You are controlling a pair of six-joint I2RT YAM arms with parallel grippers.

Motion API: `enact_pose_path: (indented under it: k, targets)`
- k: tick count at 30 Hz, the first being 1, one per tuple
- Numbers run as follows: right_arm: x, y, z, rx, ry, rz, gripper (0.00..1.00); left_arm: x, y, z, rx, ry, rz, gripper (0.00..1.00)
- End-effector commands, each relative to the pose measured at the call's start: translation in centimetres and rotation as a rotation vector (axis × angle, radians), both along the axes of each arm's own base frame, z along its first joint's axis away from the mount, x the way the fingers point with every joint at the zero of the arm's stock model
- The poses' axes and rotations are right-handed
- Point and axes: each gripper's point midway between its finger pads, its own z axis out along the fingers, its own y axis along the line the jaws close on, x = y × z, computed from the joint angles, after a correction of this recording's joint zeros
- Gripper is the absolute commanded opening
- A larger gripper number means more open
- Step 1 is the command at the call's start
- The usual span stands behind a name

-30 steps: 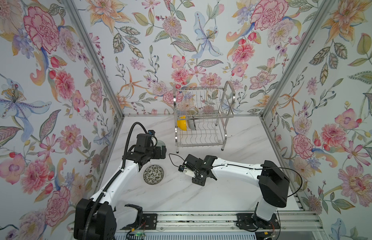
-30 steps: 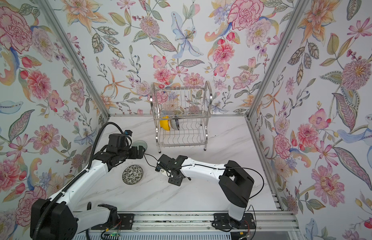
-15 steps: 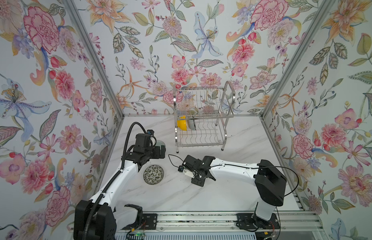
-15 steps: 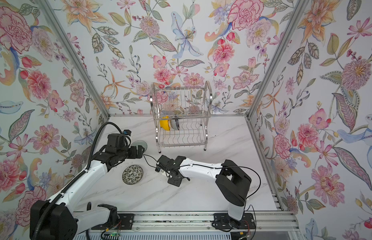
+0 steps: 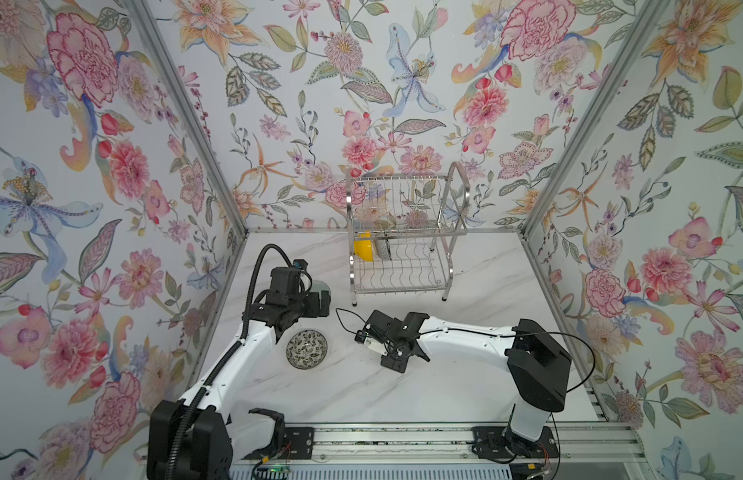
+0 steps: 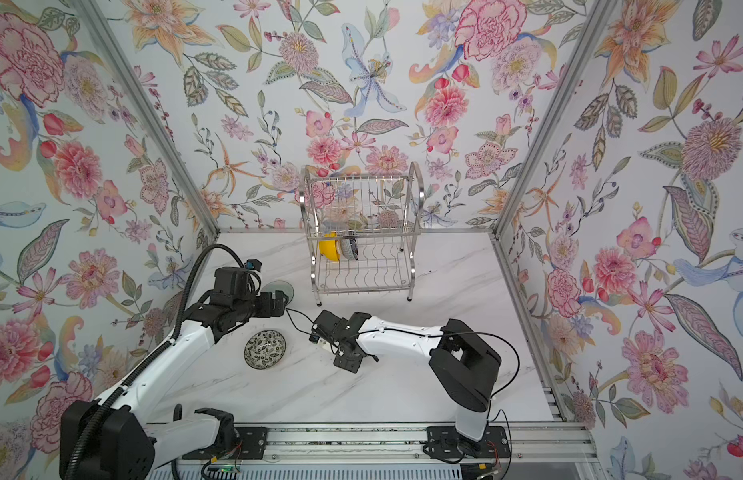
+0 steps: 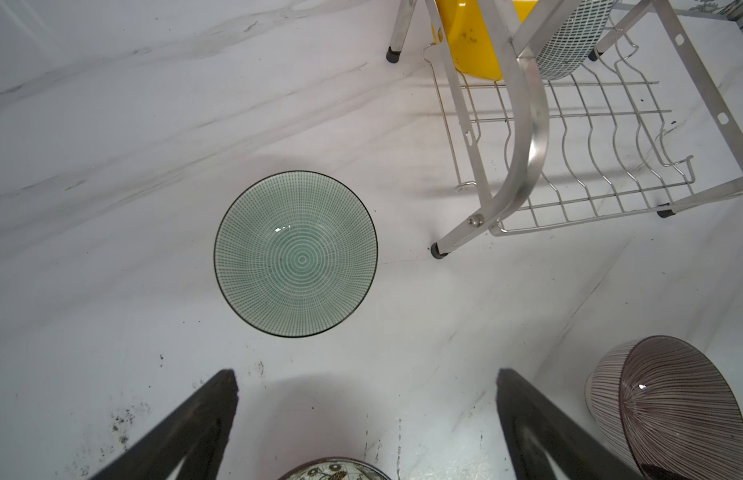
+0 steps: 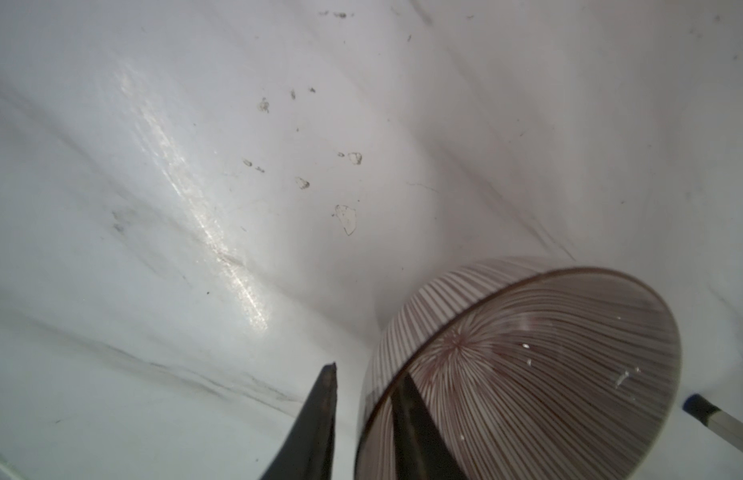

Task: Load the bowls into the dish rack
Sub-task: 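Lift the maroon-striped bowl with the right gripper, tilting it on edge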

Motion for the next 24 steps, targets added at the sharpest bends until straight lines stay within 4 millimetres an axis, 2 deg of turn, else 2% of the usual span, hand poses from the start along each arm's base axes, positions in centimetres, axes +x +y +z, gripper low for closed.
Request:
enact_pose_path:
  k: [1,7,11,18,24]
  targets:
    - [-0.1,-0.6,-1.3,-0.032,0.018,-0.028,0.25,0.0,0.6,0.0,-0.002,-0.003,0.029,0.99]
    - [0.2,-1.0,-1.5,-0.037,0.015,-0.055,0.25,0.0,0.7,0.0,-0.005,-0.005,0.032,0.99]
    - [0.3,-1.0,-1.6,-0.037,0.017,-0.064,0.19,0.0,0.6,0.0,-0.006,-0.005,0.030,0.99]
    - [0.5,-1.0,-0.7,-0.013,0.006,-0.078,0.08,0.0,0.6,0.1,-0.009,-0.008,0.029,0.99]
    - [1.1,-1.3,0.7,0.041,0.001,-0.107,0.06,-0.2,-0.1,0.4,-0.027,-0.015,-0.010,0.99]
